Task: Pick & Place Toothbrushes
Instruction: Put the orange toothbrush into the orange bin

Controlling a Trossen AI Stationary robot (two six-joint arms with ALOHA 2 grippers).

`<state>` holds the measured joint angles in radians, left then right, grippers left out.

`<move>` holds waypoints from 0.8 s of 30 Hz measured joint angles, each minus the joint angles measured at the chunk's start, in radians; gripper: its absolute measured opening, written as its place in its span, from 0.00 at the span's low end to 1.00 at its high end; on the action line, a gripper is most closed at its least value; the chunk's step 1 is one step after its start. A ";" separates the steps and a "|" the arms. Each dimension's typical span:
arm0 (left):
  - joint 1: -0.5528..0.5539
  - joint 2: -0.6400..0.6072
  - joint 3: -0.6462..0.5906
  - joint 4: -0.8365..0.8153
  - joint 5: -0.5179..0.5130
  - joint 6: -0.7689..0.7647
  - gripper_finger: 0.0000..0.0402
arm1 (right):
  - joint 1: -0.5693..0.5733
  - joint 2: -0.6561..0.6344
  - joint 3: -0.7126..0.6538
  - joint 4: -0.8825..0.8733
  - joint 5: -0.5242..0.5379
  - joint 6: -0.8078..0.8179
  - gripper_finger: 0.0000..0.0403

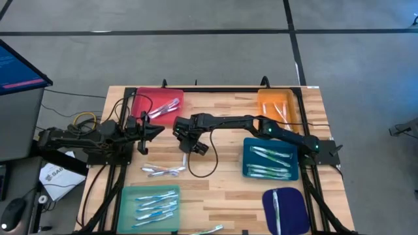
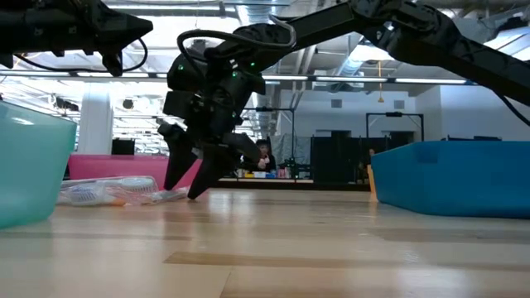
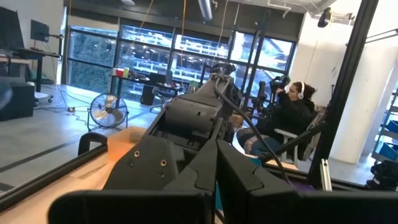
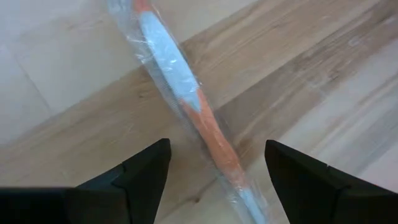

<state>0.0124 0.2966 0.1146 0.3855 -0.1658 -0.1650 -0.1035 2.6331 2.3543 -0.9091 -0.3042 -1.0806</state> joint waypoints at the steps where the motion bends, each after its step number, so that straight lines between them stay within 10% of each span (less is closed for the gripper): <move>1: 0.000 0.000 0.000 0.001 0.000 0.000 0.00 | -0.003 0.000 0.000 -0.005 -0.004 0.002 0.65; 24: 0.000 0.000 0.000 0.024 -0.013 -0.022 0.00 | -0.015 0.001 0.001 -0.207 -0.017 0.160 0.65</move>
<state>0.0124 0.2966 0.1146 0.4099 -0.1783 -0.1872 -0.1182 2.6339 2.3554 -1.1163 -0.3217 -0.9206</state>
